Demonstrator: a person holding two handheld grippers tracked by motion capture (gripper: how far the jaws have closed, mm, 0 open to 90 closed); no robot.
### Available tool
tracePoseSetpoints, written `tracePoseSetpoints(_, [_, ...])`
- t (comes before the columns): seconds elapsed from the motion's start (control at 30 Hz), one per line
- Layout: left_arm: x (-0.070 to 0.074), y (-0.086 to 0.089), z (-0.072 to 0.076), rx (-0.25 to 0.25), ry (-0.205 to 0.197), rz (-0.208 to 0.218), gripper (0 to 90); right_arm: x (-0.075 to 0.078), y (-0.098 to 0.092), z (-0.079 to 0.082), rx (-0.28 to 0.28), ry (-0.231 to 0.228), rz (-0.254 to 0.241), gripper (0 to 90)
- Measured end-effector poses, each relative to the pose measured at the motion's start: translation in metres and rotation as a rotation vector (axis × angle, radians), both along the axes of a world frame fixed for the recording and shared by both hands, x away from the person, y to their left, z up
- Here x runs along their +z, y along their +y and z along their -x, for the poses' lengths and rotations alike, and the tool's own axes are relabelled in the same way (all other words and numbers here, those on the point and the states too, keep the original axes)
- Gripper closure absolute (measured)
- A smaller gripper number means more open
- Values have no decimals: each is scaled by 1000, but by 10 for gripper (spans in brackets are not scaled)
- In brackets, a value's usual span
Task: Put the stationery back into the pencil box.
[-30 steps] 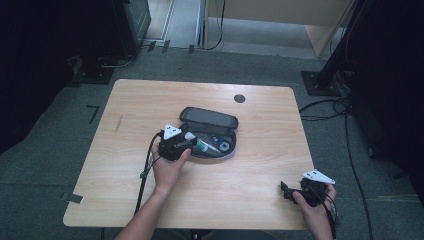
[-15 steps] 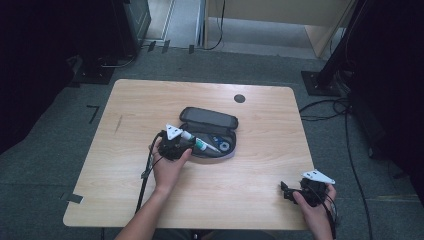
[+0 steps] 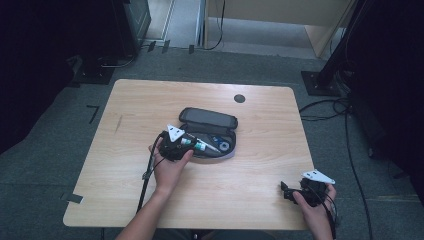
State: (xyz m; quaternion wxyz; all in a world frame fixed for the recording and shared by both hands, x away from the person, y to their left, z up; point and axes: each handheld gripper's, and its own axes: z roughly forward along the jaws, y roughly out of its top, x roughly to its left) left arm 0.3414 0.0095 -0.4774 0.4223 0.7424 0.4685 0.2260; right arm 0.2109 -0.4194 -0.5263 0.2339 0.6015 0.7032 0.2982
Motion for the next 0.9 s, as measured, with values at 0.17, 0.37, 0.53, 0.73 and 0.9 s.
tracePoseSetpoints(0.17, [3,10,5,-3,8,39,291,0,0,0,0,0,0,0])
tracePoseSetpoints(0.37, [9,26,14,4,23,67,215,0,0,0,0,0,0,0])
tracePoseSetpoints(0.53, [14,40,23,-14,19,65,97,0,0,0,0,0,0,0])
tracePoseSetpoints(0.73, [17,58,34,11,17,51,81,0,0,0,0,0,1,0])
tracePoseSetpoints(0.9, [17,75,41,-10,22,26,15,0,0,0,-1,0,0,0])
